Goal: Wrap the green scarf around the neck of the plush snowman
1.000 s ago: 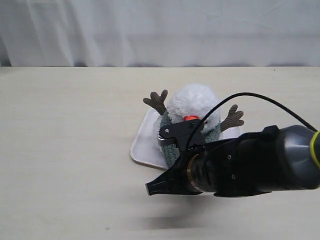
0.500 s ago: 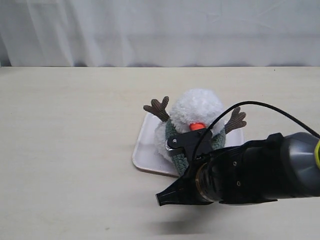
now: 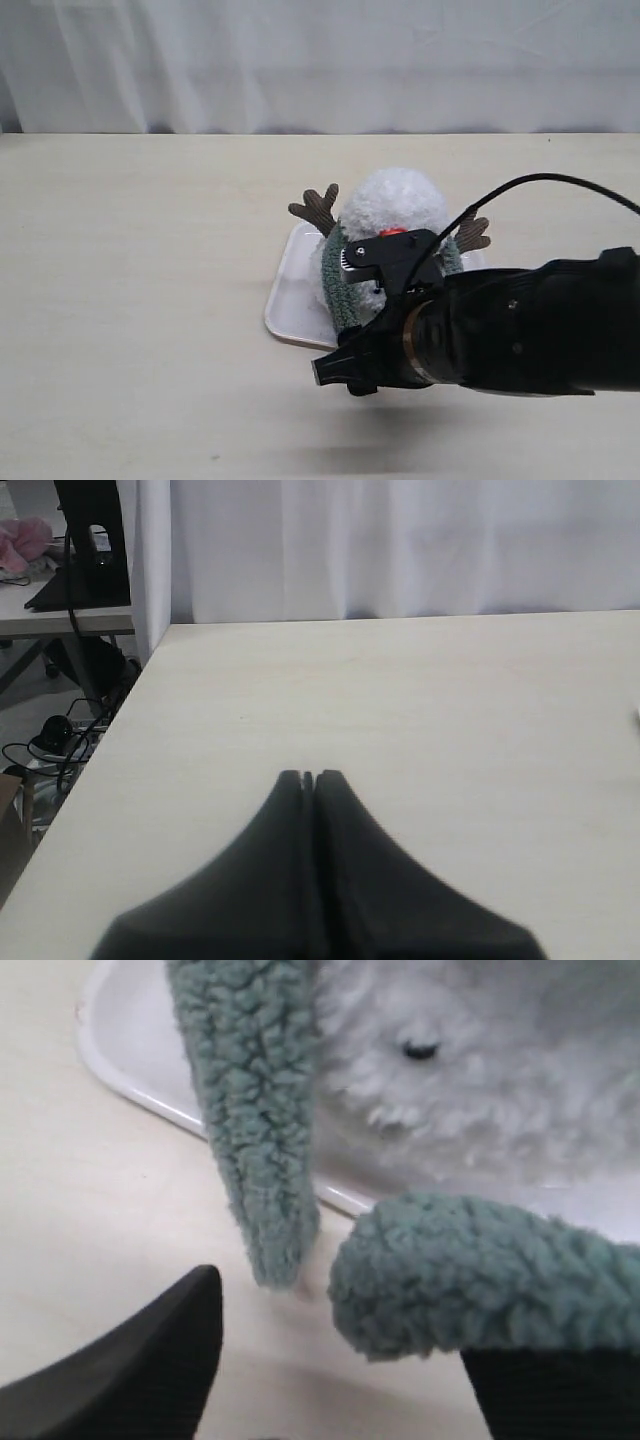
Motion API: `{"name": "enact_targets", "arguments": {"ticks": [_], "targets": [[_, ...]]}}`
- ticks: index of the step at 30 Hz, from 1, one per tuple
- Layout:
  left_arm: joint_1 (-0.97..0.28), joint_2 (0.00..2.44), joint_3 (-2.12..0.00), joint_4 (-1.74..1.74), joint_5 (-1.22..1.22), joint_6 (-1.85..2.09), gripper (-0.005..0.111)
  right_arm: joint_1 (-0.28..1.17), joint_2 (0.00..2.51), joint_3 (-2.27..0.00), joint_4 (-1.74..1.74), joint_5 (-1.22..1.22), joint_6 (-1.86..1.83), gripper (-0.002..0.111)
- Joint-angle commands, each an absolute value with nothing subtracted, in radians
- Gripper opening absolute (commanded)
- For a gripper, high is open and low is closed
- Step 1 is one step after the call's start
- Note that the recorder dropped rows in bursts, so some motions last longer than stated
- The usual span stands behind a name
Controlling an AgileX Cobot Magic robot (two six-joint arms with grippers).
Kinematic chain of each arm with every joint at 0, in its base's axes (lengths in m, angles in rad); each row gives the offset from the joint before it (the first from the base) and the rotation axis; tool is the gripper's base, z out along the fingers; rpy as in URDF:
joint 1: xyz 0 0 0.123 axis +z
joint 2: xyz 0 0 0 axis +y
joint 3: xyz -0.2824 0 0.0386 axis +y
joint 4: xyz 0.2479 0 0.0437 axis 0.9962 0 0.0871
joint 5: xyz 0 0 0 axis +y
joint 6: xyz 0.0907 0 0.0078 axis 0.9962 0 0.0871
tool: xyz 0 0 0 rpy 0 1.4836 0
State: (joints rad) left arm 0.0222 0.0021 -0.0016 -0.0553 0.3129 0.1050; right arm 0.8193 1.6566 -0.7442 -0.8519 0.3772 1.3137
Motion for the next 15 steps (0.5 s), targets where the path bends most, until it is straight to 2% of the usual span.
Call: {"name": "enact_targets", "arguments": {"ticks": [1,5,11,15], "targets": [[0.024,0.0,0.0,-0.053,0.306,0.1,0.0,0.817,1.569,-0.744,-0.703,0.513,1.158,0.073],[0.024,0.0,0.0,-0.053,0.306,0.1,0.0,0.817,1.475,-0.744,-0.507,0.603,0.976,0.073],[0.024,0.0,0.0,-0.053,0.306,0.1,0.0,0.817,1.313,-0.744,-0.181,0.609,0.642,0.073],[0.024,0.0,0.0,-0.053,0.306,0.1,0.0,0.817,1.206,-0.744,-0.124,0.65,0.603,0.073]]}}
